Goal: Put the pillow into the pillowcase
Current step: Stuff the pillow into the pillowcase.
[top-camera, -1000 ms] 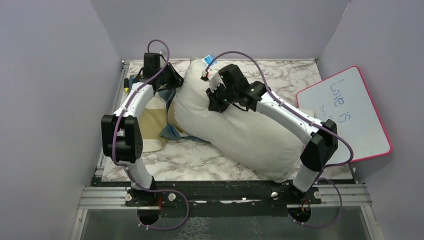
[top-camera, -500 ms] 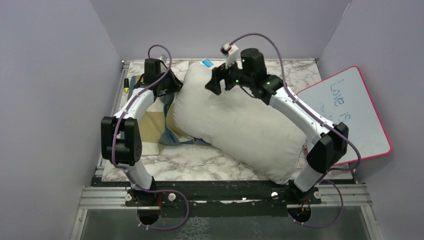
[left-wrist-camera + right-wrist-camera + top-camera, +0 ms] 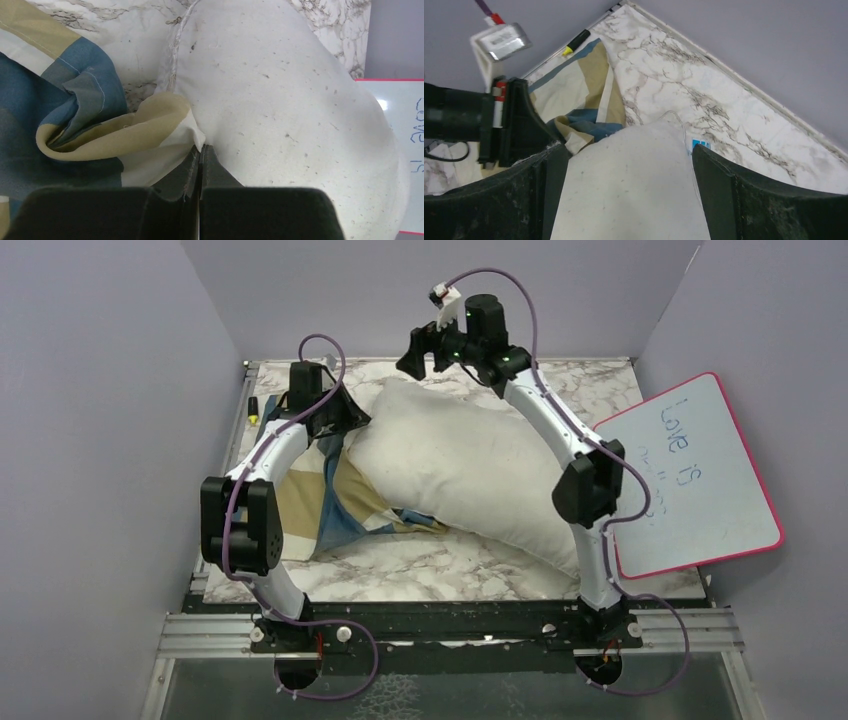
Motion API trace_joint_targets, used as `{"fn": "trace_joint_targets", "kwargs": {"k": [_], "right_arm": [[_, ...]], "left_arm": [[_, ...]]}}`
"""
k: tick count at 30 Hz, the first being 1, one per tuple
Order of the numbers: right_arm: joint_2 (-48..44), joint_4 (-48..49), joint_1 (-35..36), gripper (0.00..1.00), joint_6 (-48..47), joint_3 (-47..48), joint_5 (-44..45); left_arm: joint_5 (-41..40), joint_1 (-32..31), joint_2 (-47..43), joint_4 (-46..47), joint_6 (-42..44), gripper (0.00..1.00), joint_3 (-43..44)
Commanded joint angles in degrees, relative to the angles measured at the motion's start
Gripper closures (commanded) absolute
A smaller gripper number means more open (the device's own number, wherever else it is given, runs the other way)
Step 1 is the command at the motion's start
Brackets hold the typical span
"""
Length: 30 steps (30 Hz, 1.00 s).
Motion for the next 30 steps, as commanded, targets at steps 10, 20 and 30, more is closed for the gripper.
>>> {"fn": "trace_joint_targets", "kwargs": {"k": [10,20,30], "right_arm": [[18.8,1.3,-0.8,0.00,5.6,8.8,-6.7],[12.5,-0.9,-0.1,0.94,1.9,-1.2,-29.6],[-2.1,-7.1,5.0,1.00,-14.4,-18.8,-24.4]], "left_arm": [[-2.8,-0.4,-0.3,-1.9,1.5,1.00,2.0],[-2.1,-0.2,7.6,-4.4,-0.6,1.00,15.5],[1.1,-0.3,10.2,-4.1,-1.6,1.00,20.3]]}}
